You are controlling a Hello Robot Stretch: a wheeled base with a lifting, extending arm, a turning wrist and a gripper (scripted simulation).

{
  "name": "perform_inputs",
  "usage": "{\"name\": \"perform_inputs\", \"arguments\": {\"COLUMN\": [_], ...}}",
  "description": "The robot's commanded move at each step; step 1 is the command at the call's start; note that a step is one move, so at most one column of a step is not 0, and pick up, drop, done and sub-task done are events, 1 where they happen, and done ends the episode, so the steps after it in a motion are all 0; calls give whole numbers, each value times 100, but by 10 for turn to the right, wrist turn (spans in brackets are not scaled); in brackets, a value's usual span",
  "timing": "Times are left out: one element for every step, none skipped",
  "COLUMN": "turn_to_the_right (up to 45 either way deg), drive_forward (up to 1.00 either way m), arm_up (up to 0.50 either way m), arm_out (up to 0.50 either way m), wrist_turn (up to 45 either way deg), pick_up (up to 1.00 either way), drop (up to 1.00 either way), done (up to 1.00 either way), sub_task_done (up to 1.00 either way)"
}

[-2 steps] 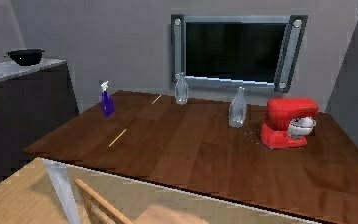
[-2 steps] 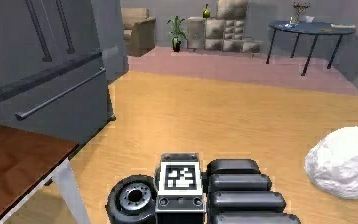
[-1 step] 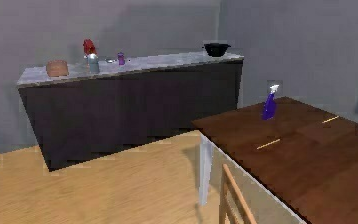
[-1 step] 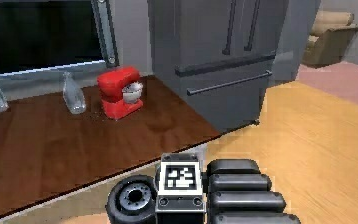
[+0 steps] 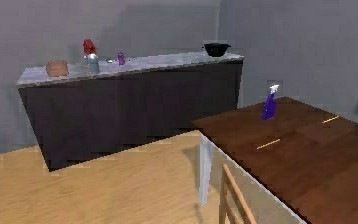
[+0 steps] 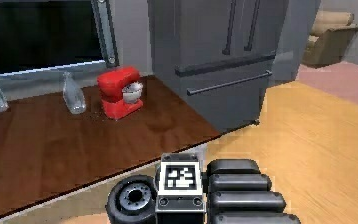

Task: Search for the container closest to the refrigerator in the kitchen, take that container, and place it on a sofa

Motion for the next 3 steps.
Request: {"name": "perform_inputs", "arguments": {"turn_to_the_right": [-450, -450, -150], "drive_forward": [0, 0, 0], "arm_up": [0, 0, 0], "arm_out": [0, 0, 0], "wrist_turn": [0, 0, 0], "pick_up": [0, 0, 0], "drop": [0, 0, 0], "done": [0, 0, 0], "sub_task_done": [0, 0, 0]}}
